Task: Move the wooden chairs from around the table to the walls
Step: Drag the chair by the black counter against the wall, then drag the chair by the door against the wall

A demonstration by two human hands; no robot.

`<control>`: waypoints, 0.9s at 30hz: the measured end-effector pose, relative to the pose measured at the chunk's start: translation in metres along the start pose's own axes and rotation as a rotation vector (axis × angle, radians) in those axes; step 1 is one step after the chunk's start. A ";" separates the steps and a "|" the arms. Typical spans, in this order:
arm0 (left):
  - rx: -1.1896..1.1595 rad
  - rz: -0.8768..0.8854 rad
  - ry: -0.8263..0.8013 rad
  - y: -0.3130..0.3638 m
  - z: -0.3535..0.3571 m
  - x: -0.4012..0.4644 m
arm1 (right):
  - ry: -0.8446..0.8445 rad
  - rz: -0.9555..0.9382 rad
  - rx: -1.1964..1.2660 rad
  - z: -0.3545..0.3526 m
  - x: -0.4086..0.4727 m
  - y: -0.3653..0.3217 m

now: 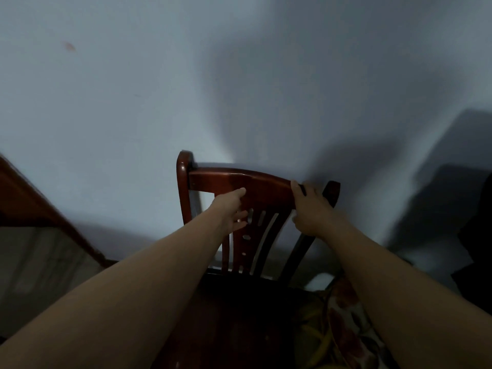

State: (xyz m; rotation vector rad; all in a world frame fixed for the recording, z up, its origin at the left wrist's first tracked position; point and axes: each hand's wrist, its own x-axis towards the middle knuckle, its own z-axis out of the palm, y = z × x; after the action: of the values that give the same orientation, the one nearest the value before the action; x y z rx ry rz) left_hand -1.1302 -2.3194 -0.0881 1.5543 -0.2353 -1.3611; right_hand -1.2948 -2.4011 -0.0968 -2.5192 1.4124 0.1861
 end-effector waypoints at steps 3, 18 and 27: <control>0.000 -0.011 0.021 0.003 -0.008 -0.004 | 0.009 -0.007 0.036 -0.002 0.000 -0.002; -0.098 -0.002 0.130 0.007 -0.027 -0.077 | -0.003 -0.175 0.072 -0.023 -0.047 -0.030; -0.151 0.092 0.245 0.014 -0.081 -0.163 | 0.031 -0.360 -0.006 -0.054 -0.104 -0.116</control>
State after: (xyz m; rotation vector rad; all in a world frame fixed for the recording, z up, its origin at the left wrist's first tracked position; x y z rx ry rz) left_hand -1.1127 -2.1683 0.0130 1.5463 -0.0506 -1.0795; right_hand -1.2506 -2.2730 -0.0033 -2.7362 0.9438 0.0847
